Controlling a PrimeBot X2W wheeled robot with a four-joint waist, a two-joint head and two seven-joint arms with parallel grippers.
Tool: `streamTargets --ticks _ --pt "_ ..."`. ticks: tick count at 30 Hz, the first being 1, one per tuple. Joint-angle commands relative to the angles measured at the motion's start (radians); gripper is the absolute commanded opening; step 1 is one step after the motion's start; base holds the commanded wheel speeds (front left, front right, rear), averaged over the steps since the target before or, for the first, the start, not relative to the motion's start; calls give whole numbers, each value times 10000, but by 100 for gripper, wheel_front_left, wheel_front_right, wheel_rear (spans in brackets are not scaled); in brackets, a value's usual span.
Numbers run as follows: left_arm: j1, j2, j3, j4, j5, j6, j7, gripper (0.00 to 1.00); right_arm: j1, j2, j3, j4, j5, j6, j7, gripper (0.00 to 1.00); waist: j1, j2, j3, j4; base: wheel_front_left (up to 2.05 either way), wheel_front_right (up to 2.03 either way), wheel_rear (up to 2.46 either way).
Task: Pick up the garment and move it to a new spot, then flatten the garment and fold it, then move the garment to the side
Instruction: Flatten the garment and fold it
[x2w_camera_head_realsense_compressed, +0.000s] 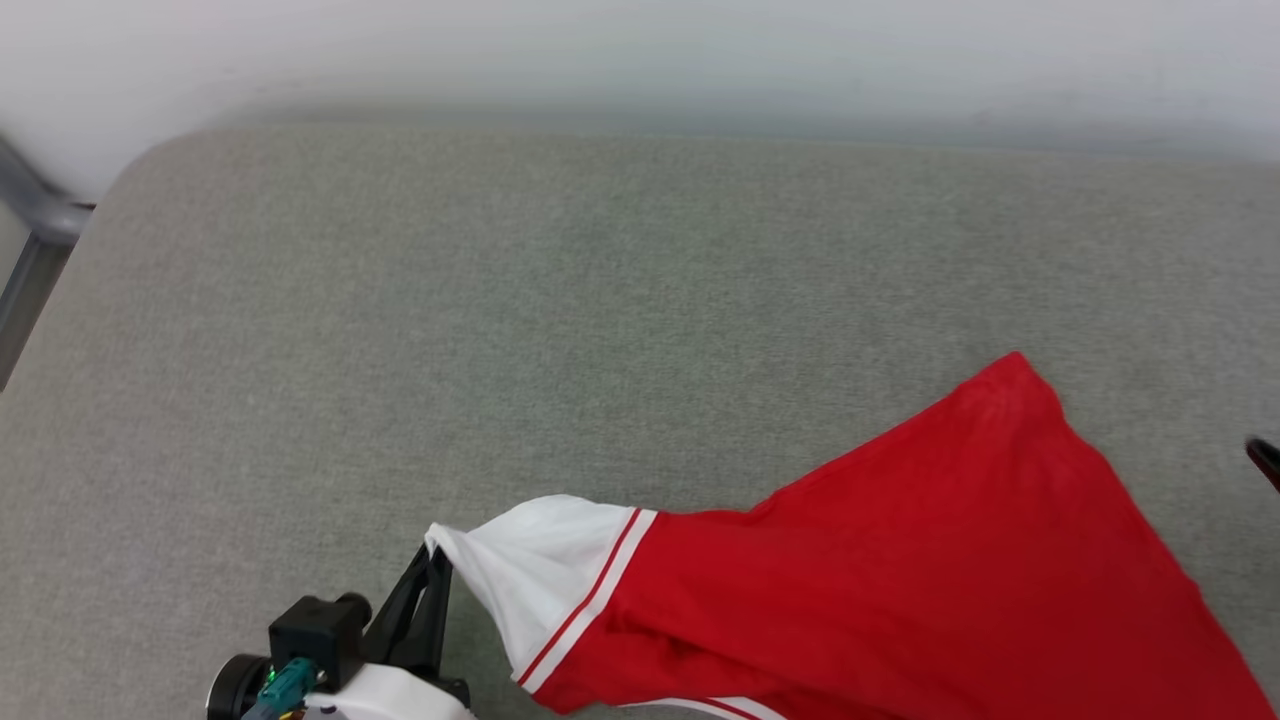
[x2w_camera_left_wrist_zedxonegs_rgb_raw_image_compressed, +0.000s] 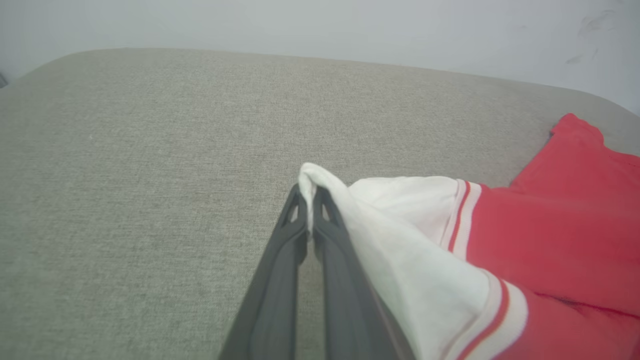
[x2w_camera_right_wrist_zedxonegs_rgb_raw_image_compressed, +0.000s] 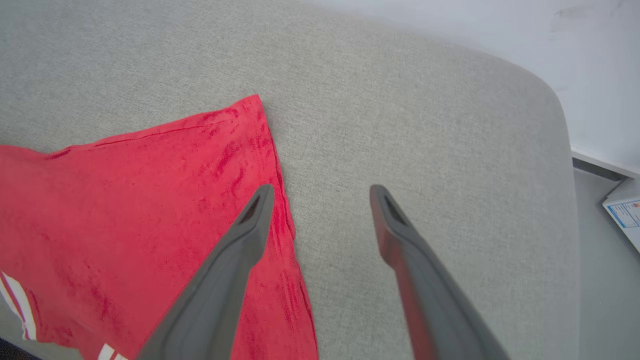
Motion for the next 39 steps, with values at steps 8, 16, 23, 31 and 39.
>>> streamTargets --ticks 8,16,23,31,39 --pt "-665 -204 -320 -211 202 -32 -12 0 -3154 -420 2529 722 -477 -8 1766 100 0 -1 732 645 0 0 0" --pt "-1115 -362 -562 -221 284 -150 -123 0 -5476 101 4598 3137 -824 -8 2532 100 0 -1 1276 1054 0 0 0" --pt "-1420 -515 -643 -184 289 -220 -228 0 -6336 732 5347 5195 -865 -8 1935 100 0 -1 1719 1284 0 0 0" --pt "-1592 -588 -629 91 202 -307 -364 0 -6135 1070 6547 6836 -601 -6 1246 100 0 -1 1898 1335 0 0 0" --pt "-1540 -528 -544 508 143 -365 -457 0 -6647 867 7166 7149 -49 -8 -359 0 0 -1 1476 1125 0 0 0"
